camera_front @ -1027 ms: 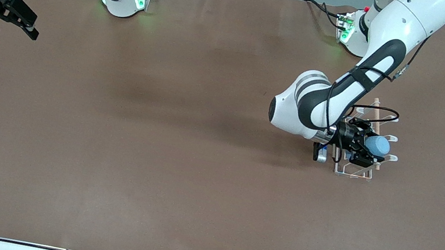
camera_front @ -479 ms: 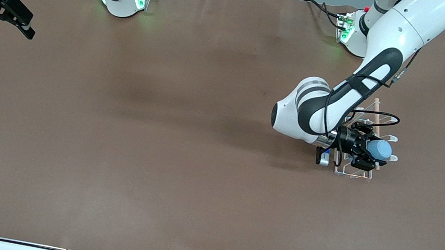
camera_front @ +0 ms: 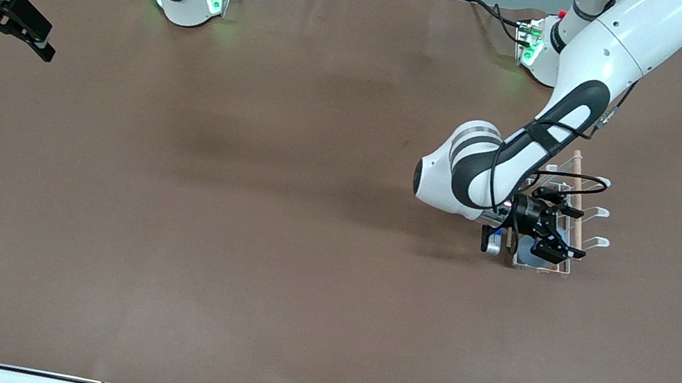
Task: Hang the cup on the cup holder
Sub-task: 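Lower the cup onto a holder hook with the left gripper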
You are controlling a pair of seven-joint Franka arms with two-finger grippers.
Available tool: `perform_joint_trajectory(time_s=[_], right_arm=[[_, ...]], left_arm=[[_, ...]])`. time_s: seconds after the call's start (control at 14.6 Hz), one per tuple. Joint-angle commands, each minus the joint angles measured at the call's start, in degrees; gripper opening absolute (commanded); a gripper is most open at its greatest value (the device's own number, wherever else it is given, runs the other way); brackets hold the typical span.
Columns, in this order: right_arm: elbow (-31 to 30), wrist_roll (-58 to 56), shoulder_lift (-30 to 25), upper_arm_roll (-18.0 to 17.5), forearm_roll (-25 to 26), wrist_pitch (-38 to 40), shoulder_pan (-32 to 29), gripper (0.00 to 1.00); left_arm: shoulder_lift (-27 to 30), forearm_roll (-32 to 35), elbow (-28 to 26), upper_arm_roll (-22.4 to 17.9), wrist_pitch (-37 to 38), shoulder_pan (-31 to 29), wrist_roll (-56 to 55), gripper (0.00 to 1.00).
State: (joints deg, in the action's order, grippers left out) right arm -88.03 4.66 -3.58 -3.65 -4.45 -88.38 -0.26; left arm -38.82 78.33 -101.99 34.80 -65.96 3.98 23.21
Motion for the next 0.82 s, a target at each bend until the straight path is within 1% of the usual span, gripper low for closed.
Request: perform_joint_trajectory(time_s=[0.0,0.14,0.21,0.27,0.34,0.48,0.62,0.75], right_arm=[[1.46,0.96,0.94,-0.21,1.11,0.58,-0.01,1.00],[1.72,0.87,1.38,-0.21,1.11,0.58,-0.36,1.00],[1.72,0.96,1.38,-0.13,1.28,0.67,-0.36,1.00],[1.63,1.14,1.38,-0.13,1.98,0.76,-0.44,1.00],[1.63,1.14,1.38,-0.13,3.20,0.84,-0.45,0.99],[1.63,1.05,1.38,0.05,3.66,0.93,-0.62,0.99],[1.63,1.05,1.38,0.14,3.57,0.84,-0.80,0.99],[1.63,1.05,1.38,0.14,3.30,0.76,-1.15,0.99]], left_arm=[[-0.11,1.12,0.56,0.09,0.66,0.41,-0.36,1.00],[0.32,0.77,0.83,0.18,0.66,0.76,-0.97,1.00],[0.68,0.33,2.13,0.44,0.66,1.02,-1.15,1.00],[0.94,-1.67,4.76,0.71,0.66,1.37,-1.50,1.00],[1.03,-5.52,8.18,0.80,0.66,1.81,-2.37,1.00],[1.29,-11.07,14.77,1.58,0.66,3.13,-4.48,1.00],[1.38,-16.25,19.61,3.07,0.66,4.19,-11.48,1.00],[2.69,-24.24,22.26,4.40,0.49,4.28,-24.63,1.00]])
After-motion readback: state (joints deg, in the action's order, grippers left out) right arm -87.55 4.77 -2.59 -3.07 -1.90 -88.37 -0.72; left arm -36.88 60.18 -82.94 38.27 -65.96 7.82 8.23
